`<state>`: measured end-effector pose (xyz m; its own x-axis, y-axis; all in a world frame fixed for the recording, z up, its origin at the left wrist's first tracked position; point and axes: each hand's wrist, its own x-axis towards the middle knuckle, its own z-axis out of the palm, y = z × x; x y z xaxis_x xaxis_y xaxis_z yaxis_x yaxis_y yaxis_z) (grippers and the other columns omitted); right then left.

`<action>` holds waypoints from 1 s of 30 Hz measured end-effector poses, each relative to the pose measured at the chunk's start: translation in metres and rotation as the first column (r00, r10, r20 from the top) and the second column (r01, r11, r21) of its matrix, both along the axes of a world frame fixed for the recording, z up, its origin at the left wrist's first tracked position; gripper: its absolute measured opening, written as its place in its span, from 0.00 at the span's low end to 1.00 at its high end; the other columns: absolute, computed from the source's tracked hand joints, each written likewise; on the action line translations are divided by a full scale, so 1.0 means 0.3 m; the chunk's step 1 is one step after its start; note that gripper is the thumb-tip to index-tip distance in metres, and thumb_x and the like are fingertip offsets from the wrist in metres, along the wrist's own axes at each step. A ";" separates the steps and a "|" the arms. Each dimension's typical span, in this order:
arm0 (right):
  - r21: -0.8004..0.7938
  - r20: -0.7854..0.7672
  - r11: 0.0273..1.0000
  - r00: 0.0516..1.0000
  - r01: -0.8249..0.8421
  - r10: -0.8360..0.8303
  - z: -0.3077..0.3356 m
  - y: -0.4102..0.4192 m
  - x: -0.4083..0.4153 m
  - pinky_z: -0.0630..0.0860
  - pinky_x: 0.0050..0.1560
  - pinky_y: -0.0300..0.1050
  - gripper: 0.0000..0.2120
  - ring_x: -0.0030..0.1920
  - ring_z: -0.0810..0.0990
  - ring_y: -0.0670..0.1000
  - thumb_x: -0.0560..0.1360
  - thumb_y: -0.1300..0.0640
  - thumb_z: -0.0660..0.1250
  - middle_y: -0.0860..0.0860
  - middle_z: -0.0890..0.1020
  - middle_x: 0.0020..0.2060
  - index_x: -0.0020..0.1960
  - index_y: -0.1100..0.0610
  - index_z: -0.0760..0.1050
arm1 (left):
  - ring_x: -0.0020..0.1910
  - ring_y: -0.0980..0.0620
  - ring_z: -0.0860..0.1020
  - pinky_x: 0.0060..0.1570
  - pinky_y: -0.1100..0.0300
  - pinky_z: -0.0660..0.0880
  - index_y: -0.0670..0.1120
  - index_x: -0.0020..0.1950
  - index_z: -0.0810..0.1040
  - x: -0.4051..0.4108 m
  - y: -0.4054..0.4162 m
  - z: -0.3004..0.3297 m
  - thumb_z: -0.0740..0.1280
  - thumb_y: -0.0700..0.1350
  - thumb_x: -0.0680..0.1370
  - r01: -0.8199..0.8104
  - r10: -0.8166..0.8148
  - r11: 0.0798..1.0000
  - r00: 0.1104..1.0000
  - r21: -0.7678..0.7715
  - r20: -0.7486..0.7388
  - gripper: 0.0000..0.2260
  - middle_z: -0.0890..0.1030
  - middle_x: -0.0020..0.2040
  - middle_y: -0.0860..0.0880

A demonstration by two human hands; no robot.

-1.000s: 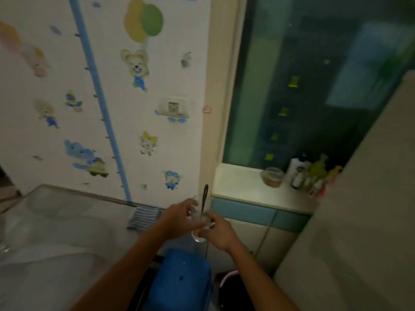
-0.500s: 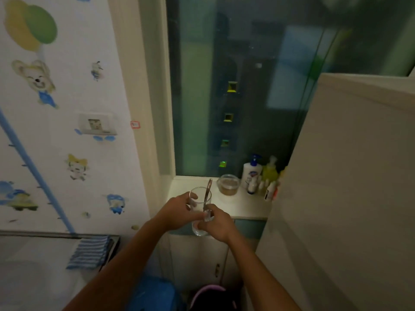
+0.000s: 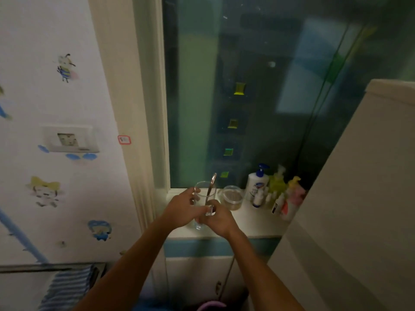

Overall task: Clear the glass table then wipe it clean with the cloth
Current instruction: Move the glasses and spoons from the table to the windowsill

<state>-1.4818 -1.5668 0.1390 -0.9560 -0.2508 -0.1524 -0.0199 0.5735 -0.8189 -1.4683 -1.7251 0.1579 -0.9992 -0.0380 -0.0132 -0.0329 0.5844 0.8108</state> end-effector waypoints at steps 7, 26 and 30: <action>0.006 0.018 0.999 0.999 0.037 -0.037 -0.030 -0.073 -0.111 0.75 0.50 0.44 0.19 0.49 0.78 0.49 0.67 0.50 0.76 0.46 0.80 0.48 0.54 0.48 0.72 | 0.55 0.51 0.79 0.56 0.56 0.75 0.52 0.66 0.73 -0.099 -0.033 -0.049 0.76 0.58 0.67 -0.066 0.064 0.993 0.998 0.100 0.020 0.31 0.80 0.55 0.53; 0.017 0.007 0.992 0.992 -0.125 0.125 -0.169 -0.237 -0.470 0.75 0.58 0.43 0.16 0.57 0.79 0.52 0.76 0.51 0.67 0.51 0.80 0.60 0.62 0.50 0.73 | 0.52 0.59 0.76 0.42 0.80 0.67 0.55 0.71 0.65 -0.405 -0.070 -0.197 0.72 0.51 0.76 -0.253 0.252 0.967 0.967 -0.020 -0.034 0.26 0.74 0.54 0.60; 0.048 -0.001 0.986 0.987 -0.158 0.159 -0.188 -0.264 -0.513 0.73 0.59 0.43 0.14 0.59 0.78 0.53 0.78 0.51 0.66 0.52 0.80 0.61 0.63 0.52 0.74 | 0.51 0.63 0.78 0.44 0.79 0.69 0.56 0.63 0.71 -0.446 -0.087 -0.237 0.71 0.50 0.77 -0.327 0.328 0.944 0.944 0.042 -0.036 0.17 0.75 0.49 0.65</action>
<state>-1.6356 -1.6459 0.0826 -0.9054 -0.3917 -0.1637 -0.1171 0.6010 -0.7906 -1.6021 -1.7512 0.0867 -0.9314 -0.3634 0.0213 -0.1831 0.5182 0.8354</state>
